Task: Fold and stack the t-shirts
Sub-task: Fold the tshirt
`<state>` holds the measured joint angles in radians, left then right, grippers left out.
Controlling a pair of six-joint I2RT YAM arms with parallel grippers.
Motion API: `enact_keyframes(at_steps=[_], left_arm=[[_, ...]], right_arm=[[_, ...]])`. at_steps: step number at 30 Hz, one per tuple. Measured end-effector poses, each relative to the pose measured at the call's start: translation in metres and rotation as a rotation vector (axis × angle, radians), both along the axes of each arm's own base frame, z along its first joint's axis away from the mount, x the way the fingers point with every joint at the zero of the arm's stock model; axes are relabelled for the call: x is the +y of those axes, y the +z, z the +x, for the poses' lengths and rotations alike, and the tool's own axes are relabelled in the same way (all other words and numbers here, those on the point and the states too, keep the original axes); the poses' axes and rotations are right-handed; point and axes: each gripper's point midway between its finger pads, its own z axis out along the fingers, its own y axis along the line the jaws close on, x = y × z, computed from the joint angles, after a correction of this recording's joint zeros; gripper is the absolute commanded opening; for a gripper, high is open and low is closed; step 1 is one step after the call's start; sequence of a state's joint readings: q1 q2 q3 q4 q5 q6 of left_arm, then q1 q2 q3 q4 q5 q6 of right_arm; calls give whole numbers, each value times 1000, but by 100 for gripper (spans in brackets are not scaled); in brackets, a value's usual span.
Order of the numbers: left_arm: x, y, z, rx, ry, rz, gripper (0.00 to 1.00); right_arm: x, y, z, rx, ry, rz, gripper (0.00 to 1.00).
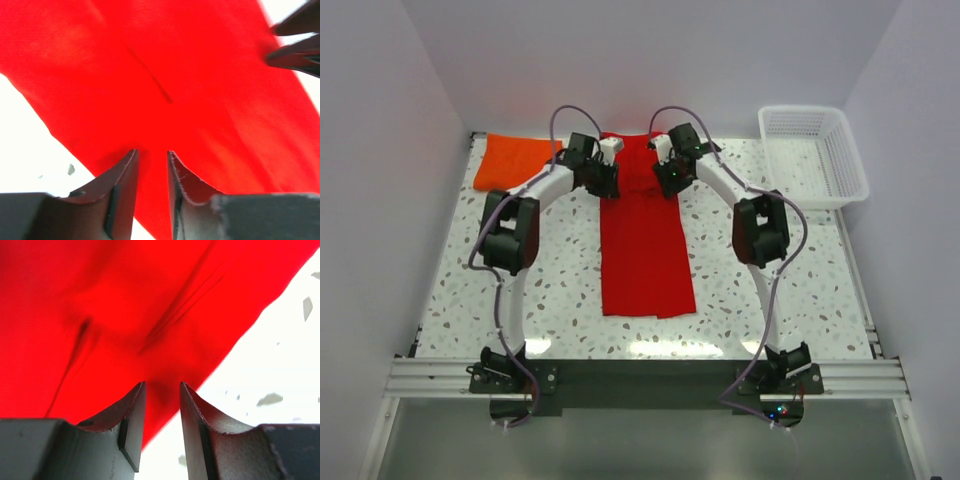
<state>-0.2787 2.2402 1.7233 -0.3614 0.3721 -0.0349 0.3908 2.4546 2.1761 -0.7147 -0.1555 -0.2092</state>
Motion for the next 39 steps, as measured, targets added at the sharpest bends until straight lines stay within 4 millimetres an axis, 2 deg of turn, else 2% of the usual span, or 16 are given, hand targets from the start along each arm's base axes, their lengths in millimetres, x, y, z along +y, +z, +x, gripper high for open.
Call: enact_keyframes(at_steps=[2,3,4,6,9,12,17,19,20,24,28,34,35,37,39], left_arm=[[-4,20,-11,-26,-57,-31,36],[-8,37,-20,-50,-102,-55,34],[-9,42,-23,-56,-112,-63,34],[-16,67,-37,-107,-188,-89,29],[-27,82,-72,-141,-307,-104,24],[-38,68,-120,-103,-418,-92,19],[-51,0,-220,74,-616,-27,13],[-43,-24,-253,159,-655,3,12],[-41,-28,-262,181,-666,-3,11],[-36,-27,-263,166,-677,7,10],[-32,-27,-264,153,-687,26,10],[-18,-21,-273,121,-687,67,23],[-16,-15,-274,104,-685,70,29],[-14,6,-272,27,-682,70,33],[-14,36,-267,-93,-679,62,48]], right_arm=[[-2,13,-13,10,33,3,36],[-4,22,-21,13,51,2,32],[-6,31,-29,18,70,6,30],[-10,49,-51,28,113,17,25],[-17,63,-89,78,156,32,18],[-27,54,-136,181,181,47,14],[-43,7,-208,403,172,45,11],[-46,-7,-227,467,165,45,11],[-46,-11,-235,491,161,44,11],[-39,-24,-251,530,149,71,11],[-27,-25,-259,533,146,107,13],[-19,-20,-263,516,147,130,22],[-18,-16,-262,505,153,133,30],[-17,-2,-261,460,176,143,37],[-16,21,-256,380,210,163,52]])
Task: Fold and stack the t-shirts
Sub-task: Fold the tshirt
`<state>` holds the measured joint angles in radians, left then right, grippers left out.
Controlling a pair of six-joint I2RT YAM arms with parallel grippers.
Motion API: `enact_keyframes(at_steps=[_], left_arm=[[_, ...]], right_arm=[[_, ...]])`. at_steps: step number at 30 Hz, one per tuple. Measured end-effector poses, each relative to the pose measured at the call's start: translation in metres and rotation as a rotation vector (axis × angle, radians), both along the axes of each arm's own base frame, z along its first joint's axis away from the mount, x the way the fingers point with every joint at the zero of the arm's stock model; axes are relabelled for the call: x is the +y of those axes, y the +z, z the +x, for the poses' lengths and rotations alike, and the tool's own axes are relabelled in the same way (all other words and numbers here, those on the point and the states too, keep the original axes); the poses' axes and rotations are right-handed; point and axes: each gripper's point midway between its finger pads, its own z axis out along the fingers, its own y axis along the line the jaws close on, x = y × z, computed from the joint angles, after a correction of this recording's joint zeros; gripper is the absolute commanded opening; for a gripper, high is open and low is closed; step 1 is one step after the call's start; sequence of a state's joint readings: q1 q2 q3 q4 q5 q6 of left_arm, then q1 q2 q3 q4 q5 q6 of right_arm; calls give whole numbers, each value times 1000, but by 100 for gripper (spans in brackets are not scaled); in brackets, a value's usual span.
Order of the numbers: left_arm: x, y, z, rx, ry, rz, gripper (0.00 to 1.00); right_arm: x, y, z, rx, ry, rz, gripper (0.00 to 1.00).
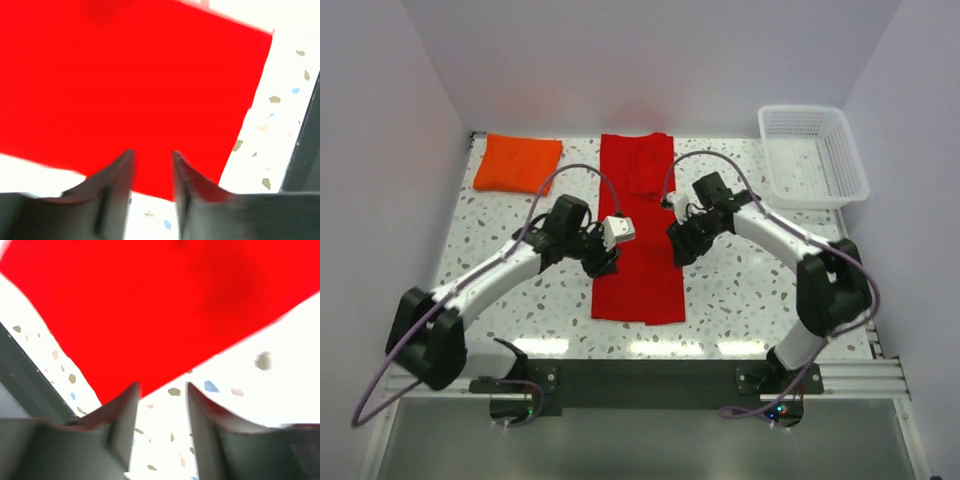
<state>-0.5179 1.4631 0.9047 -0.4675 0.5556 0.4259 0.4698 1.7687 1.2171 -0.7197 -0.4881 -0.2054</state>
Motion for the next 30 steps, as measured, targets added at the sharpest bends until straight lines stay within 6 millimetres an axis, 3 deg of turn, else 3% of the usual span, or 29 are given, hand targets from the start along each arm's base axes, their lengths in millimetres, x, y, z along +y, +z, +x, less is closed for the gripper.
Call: enact_keyframes(at_steps=[1,4,6,8,10,12,15,18,19,22,23,25,26,30], left_arm=[[0,21,3,-79,-2,-33,54],[3,92,9,-357,-11,-144,97],[5,132,8,-506,-14,-210,100],[7,157,5,-587,-8,-256,100],[6,171,2,-639,-29,-282,100],[5,167,-5,-647,-91,-273,100],[4,137,-17,-591,-221,-215,97],[10,90,-35,-508,-336,-153,87],[15,72,-43,-478,-365,-132,77],[28,20,-70,-385,-449,-77,67],[32,9,-76,-362,-467,-63,65],[37,-15,-86,-312,-511,-32,63],[39,-22,-88,-296,-521,-21,63],[46,-45,-91,-279,-565,20,61]], right_arm=[[0,17,4,-69,18,21,58],[-4,81,12,-355,81,102,82],[-6,128,12,-570,148,161,99],[-7,165,12,-746,215,206,99],[-2,185,11,-841,275,245,99],[4,189,6,-861,357,274,99],[14,163,-3,-804,553,264,99],[19,113,-29,-711,741,218,99],[19,95,-45,-676,804,205,98],[14,46,-91,-579,970,175,87],[12,32,-104,-550,1012,167,76],[8,11,-125,-502,1074,150,69],[7,6,-128,-495,1087,143,62],[9,-20,-129,-481,1111,106,55]])
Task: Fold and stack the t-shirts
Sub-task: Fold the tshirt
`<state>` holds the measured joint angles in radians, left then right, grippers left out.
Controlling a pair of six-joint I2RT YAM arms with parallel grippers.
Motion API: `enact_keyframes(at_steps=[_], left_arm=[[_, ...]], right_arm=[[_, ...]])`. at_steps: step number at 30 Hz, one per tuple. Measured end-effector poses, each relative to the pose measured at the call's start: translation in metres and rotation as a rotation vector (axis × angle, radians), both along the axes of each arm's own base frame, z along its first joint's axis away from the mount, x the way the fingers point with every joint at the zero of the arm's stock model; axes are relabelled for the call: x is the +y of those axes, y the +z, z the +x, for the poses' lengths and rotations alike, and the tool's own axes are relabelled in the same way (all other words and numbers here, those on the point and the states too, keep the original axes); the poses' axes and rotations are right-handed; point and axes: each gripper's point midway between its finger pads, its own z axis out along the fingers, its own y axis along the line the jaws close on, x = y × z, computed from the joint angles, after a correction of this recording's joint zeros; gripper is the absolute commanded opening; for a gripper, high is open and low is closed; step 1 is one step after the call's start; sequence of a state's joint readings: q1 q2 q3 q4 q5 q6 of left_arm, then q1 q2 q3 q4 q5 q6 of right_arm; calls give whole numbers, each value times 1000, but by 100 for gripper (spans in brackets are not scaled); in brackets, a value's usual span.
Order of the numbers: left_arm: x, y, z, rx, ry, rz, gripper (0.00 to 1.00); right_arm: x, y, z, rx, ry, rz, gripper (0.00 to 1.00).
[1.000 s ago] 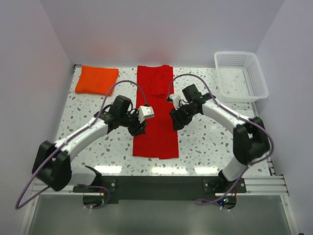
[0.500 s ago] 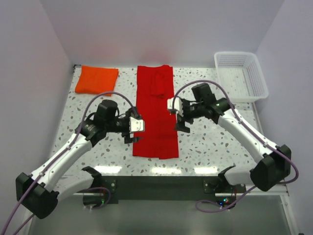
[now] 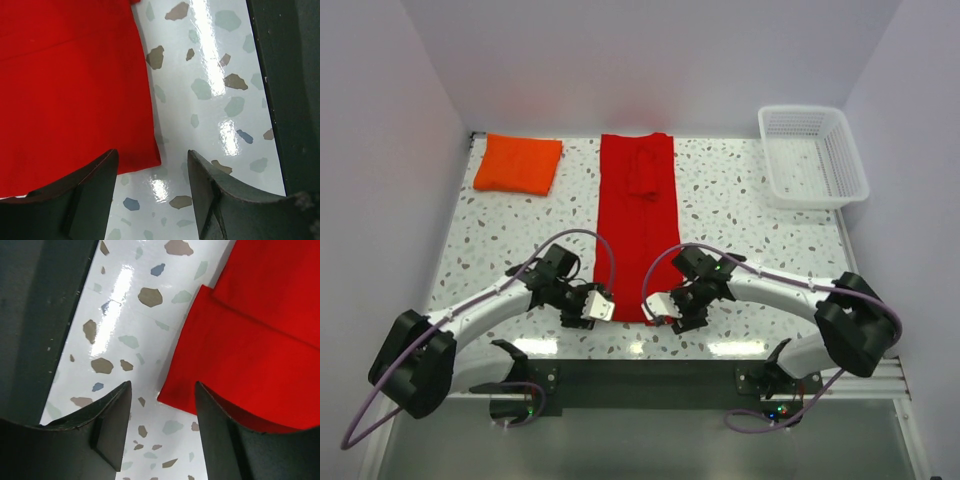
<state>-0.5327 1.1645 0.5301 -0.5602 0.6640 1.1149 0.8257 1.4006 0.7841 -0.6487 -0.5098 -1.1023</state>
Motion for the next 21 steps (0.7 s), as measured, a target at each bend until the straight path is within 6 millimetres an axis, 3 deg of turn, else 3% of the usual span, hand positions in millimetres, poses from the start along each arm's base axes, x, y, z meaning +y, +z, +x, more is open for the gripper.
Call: enact_keyframes(at_steps=[5,11,15,17,20,21], left_arm=[[0,-11,-2,-11,-37,21,59],[-2,-22,-1,-3,-55,31,51],[-7,-23,2,9,-63,21,32],[-8,-23,4,-2,-68,16,25],[-9,-22,8,-26,-76,14,16],[-10,-22,9,-33,-78,13,10]], right_arm=[[-2,-21,8,-25,-15,-42,51],[-2,-27,16,-57,-31,-52,46],[-1,-29,19,-61,-43,-62,33],[2,-29,22,-68,-44,-61,15],[6,-28,28,-86,-59,-54,0],[6,-28,29,-91,-63,-51,0]])
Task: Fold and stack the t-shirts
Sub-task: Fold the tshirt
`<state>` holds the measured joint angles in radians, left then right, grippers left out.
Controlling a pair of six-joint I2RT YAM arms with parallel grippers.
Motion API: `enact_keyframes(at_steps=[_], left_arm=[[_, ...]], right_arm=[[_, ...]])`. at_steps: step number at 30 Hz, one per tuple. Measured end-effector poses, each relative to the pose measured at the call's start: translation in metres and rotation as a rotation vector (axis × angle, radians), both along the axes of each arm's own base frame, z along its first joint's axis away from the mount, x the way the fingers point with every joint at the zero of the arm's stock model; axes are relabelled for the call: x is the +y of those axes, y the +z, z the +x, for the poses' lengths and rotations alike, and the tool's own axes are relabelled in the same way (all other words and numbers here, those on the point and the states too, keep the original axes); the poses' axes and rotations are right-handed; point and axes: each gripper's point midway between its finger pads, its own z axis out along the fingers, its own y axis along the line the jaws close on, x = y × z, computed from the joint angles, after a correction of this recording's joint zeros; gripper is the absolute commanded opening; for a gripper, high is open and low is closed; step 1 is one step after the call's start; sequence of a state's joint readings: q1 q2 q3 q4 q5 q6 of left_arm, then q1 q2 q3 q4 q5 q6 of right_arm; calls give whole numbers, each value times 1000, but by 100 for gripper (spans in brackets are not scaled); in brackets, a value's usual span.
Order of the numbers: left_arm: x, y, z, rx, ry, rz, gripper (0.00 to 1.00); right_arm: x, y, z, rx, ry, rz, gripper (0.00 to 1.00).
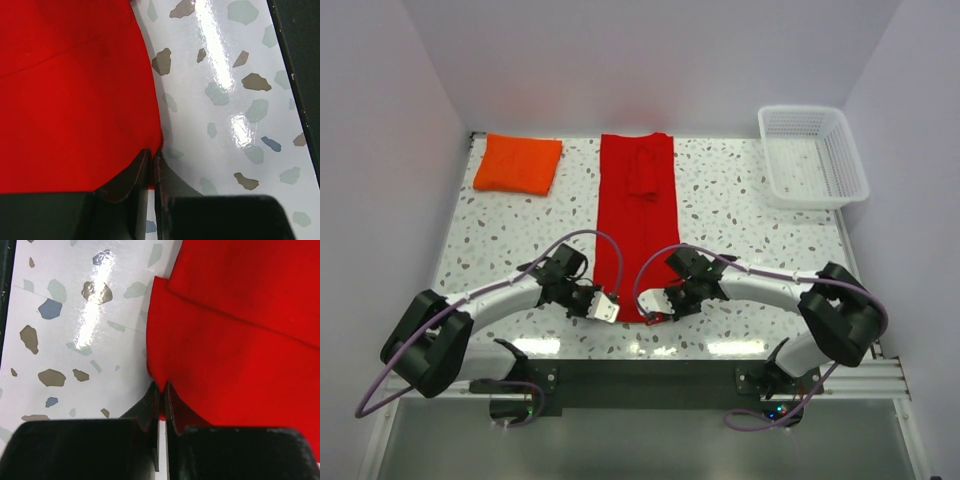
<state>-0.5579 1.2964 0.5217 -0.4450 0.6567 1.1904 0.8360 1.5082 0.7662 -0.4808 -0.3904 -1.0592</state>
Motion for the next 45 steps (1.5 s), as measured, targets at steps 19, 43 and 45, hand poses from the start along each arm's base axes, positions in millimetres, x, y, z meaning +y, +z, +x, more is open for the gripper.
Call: enact_keyframes(at_steps=[19,43,45], left_arm=[[-8,64,7,-19,14,-64,0],[2,71,232,-120,289,-59,0],[3,69,245,-134,298,-60,0]], right_arm=[[-4,68,24,-20,-149,102,0],[-4,62,246,-91,-171,110,0],[-2,60,255,-93,-164,110,0]])
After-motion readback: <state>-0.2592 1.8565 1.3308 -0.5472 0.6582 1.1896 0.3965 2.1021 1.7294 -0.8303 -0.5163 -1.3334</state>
